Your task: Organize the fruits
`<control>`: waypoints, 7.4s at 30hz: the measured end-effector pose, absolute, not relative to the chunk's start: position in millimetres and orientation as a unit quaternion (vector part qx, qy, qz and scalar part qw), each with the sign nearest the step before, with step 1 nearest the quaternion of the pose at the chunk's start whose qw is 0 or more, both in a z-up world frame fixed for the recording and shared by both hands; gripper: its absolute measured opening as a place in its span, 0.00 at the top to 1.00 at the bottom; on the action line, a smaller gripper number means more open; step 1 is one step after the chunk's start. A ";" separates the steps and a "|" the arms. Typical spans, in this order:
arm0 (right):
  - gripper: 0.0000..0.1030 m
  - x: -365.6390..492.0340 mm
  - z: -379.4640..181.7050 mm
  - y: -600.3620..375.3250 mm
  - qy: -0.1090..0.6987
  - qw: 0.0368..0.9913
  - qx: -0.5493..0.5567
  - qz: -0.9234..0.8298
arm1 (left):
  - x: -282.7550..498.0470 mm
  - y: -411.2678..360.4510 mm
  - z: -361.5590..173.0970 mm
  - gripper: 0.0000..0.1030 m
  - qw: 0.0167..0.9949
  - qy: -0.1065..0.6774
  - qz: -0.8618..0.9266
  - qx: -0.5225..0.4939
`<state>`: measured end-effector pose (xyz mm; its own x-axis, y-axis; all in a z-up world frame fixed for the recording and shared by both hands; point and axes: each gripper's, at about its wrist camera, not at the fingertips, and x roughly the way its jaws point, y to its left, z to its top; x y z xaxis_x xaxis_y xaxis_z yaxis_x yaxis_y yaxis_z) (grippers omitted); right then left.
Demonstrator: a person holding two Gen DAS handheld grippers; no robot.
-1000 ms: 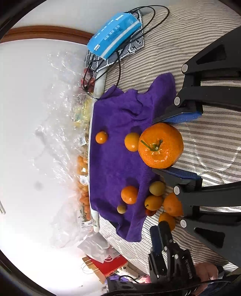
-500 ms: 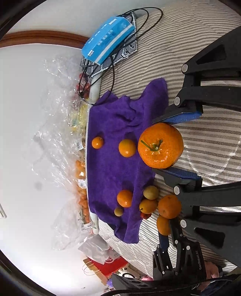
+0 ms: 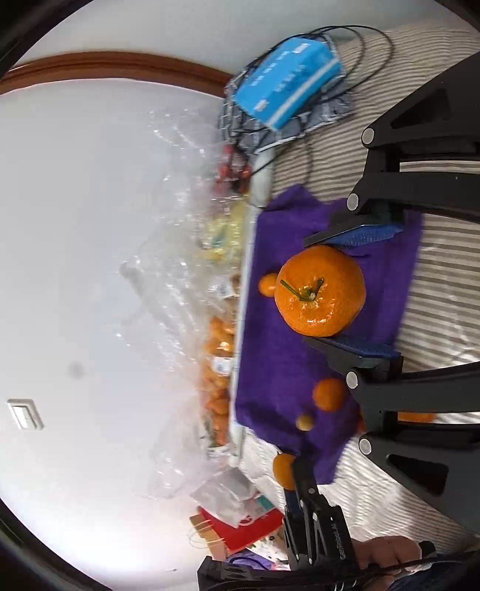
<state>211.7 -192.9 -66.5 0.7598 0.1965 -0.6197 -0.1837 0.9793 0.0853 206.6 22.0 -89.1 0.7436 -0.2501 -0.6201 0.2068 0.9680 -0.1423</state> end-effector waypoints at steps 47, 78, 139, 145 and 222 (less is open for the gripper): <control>0.58 280.9 -150.3 -191.8 0.410 0.909 0.019 0.076 | 252.6 29.6 -154.1 0.70 0.920 0.380 -0.061 -0.069; 0.57 280.9 -151.8 -189.3 0.409 0.910 0.001 0.063 | 250.0 23.5 -153.8 0.70 0.919 0.382 -0.075 -0.059; 0.55 164.4 -150.7 -98.2 0.435 0.883 -0.029 0.175 | 141.9 57.2 -119.0 0.52 0.947 0.305 -0.041 -0.091; 0.59 164.3 -150.3 -103.2 0.438 0.883 -0.020 0.166 | 144.7 49.7 -122.3 0.52 0.947 0.312 -0.035 -0.071; 0.59 183.2 -137.8 -213.1 0.349 0.927 0.077 0.116 | 162.5 23.6 -154.7 0.45 0.914 0.369 -0.159 -0.058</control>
<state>183.2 -213.1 -137.8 0.7297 0.2680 -0.6290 -0.1610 0.9615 0.2229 162.5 23.6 -154.7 0.6777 -0.3339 -0.6551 0.2480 0.9426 -0.2238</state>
